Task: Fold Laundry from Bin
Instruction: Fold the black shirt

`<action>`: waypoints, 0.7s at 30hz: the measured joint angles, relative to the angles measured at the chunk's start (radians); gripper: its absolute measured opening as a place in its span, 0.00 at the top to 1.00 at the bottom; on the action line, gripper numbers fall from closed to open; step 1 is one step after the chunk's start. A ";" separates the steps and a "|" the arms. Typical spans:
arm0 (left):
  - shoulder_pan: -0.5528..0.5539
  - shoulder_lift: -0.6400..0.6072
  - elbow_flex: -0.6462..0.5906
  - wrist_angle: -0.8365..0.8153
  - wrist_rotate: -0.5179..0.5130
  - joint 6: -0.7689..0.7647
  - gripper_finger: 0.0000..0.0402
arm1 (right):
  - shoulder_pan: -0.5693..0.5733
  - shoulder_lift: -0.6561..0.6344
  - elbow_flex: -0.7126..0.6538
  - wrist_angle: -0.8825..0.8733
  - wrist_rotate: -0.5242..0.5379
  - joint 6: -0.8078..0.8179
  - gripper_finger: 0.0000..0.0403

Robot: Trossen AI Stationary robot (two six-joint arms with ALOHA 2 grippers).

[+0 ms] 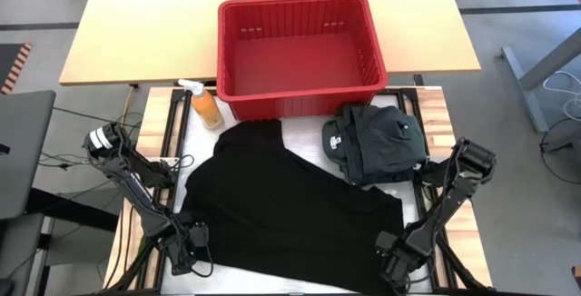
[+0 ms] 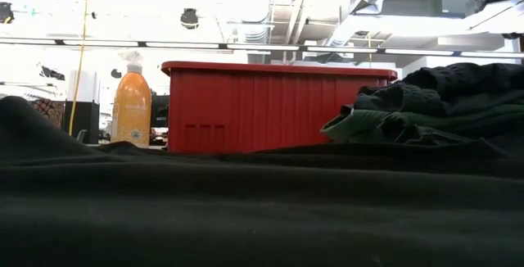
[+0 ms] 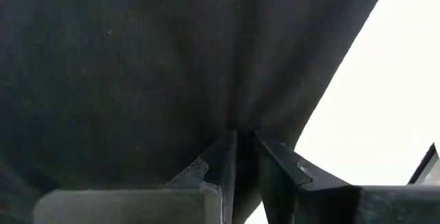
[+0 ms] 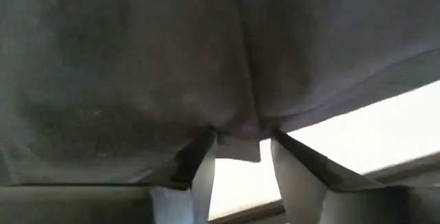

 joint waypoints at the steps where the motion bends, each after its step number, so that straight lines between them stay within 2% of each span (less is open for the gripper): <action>1: 0.000 0.000 0.000 0.000 0.005 -0.006 0.88 | 0.000 -0.001 -0.006 0.000 -0.001 0.004 0.65; 6: 0.000 0.000 0.000 0.001 0.021 -0.012 0.88 | -0.001 -0.002 -0.007 -0.102 -0.001 0.007 0.90; 8: 0.000 0.000 0.000 0.001 0.021 -0.013 0.88 | -0.004 -0.004 -0.007 -0.132 0.000 0.008 0.96; 12: 0.000 0.000 0.000 0.001 0.021 -0.013 0.88 | -0.014 -0.015 -0.007 -0.166 -0.001 0.011 0.90; 16: 0.000 0.000 0.000 0.000 0.024 -0.010 0.88 | -0.019 -0.015 -0.007 -0.190 -0.053 0.000 0.82; 21: -0.001 0.000 0.000 -0.007 0.029 -0.006 0.88 | -0.025 -0.015 0.034 -0.315 -0.087 0.003 0.75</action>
